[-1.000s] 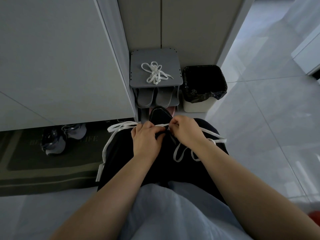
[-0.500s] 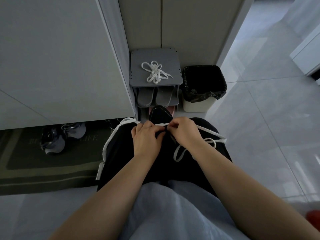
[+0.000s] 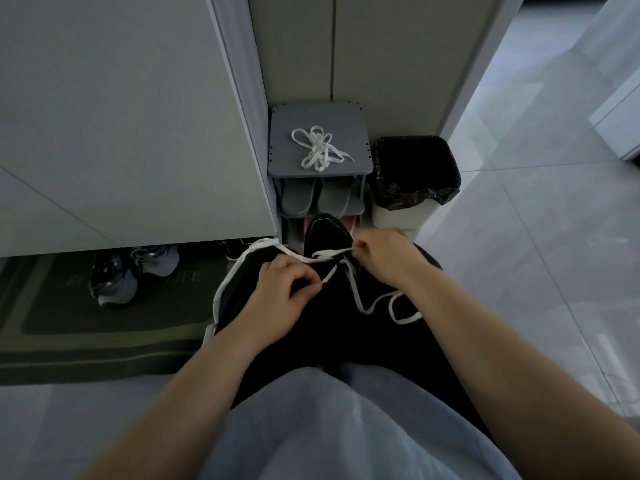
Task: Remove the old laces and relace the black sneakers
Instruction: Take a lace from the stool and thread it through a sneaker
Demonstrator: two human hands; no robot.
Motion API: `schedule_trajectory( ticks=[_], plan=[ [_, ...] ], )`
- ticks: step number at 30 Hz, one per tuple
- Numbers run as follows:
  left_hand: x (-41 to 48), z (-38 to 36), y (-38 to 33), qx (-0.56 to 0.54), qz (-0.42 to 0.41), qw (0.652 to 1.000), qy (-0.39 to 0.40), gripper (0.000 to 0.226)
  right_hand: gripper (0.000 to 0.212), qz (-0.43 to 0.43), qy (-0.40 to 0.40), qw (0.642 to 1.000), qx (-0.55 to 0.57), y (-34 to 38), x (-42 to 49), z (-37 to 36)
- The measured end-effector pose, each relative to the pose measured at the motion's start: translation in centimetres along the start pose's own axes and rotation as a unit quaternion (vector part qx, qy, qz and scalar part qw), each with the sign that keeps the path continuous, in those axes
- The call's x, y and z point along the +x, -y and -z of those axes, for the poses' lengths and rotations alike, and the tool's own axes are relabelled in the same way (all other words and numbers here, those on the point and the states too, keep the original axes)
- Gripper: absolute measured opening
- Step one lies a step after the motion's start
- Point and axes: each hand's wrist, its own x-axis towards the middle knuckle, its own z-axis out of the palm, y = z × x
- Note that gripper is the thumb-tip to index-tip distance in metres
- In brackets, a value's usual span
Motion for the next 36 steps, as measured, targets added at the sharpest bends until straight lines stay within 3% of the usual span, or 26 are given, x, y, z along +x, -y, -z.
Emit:
schedule_trajectory(
  ticks=[2, 3, 5, 6, 7, 8, 9, 11, 12, 14, 17, 21, 26, 31, 33, 35, 36],
  plan=[
    [-1.0, 2.0, 0.0, -0.171, 0.017, 0.985, 0.022, 0.011, 0.015, -0.003, 0.016, 0.992, 0.123, -0.1, -0.1, 1.4],
    [-1.3, 2.8, -0.3, -0.301, 0.037, 0.953, 0.023, 0.015, 0.015, -0.001, 0.013, 0.986, 0.165, -0.2, -0.3, 2.2],
    [-1.0, 3.7, -1.0, -0.533, 0.045, 0.844, 0.017, 0.021, 0.014, 0.015, 0.005, 0.985, 0.171, -0.3, -0.7, 4.0],
    [-0.6, 3.9, -1.4, -0.587, 0.044, 0.808, 0.01, 0.023, 0.014, 0.026, 0.006, 0.988, 0.153, -0.4, -1.1, 4.9],
    [-0.2, 4.0, -1.8, -0.603, 0.047, 0.797, 0.005, 0.025, 0.016, 0.032, 0.014, 0.991, 0.132, -0.5, -1.4, 5.7],
    [0.2, 3.9, -2.2, -0.582, 0.058, 0.811, 0.005, 0.025, 0.019, 0.033, 0.027, 0.992, 0.121, -0.8, -1.8, 6.4],
    [0.7, 3.7, -2.5, -0.521, 0.076, 0.85, 0.012, 0.023, 0.023, 0.028, 0.043, 0.991, 0.121, -1.0, -2.3, 7.2],
    [1.7, 2.8, -2.7, -0.273, 0.102, 0.955, 0.048, 0.017, 0.035, 0.011, 0.082, 0.987, 0.137, -1.1, -3.6, 8.8],
    [2.1, 2.4, -2.6, -0.116, 0.095, 0.986, 0.066, 0.015, 0.041, 0.003, 0.099, 0.984, 0.149, -1.1, -4.2, 9.5],
    [2.5, 1.4, -2.2, 0.141, 0.029, 0.987, 0.076, 0.021, 0.039, -0.004, 0.103, 0.98, 0.17, -1.0, -5.2, 10.7],
    [2.6, 1.2, -2.2, 0.281, -0.032, 0.959, 0.033, 0.025, 0.024, 0.002, 0.051, 0.977, 0.207, -0.7, -6.2, 11.7],
    [2.0, 2.5, -1.6, 0.297, 0.016, 0.955, 0.0, 0.023, 0.022, 0.029, -0.06, 0.963, 0.262, -0.4, -6.5, 11.9],
    [1.0, 4.5, -0.1, 0.255, 0.054, 0.964, -0.051, 0.041, 0.03, 0.05, -0.158, 0.944, 0.284, -0.2, -6.4, 11.5],
    [0.9, 4.5, -0.5, 0.279, 0.031, 0.959, 0.038, 0.024, 0.031, 0.042, -0.19, 0.935, 0.297, 0.1, -6.3, 10.7],
    [0.8, 4.5, -1.0, 0.173, -0.039, 0.983, 0.037, 0.015, 0.029, 0.036, -0.19, 0.933, 0.302, 0.1, -6.5, 10.3],
    [0.4, 5.1, -2.6, -0.042, -0.097, 0.994, 0.007, 0.022, 0.025, 0.031, -0.192, 0.937, 0.29, -0.1, -6.6, 9.9],
    [0.2, 5.7, -3.3, -0.177, -0.101, 0.979, -0.02, 0.029, 0.023, 0.028, -0.194, 0.94, 0.278, -0.2, -6.6, 9.6]
  ],
)
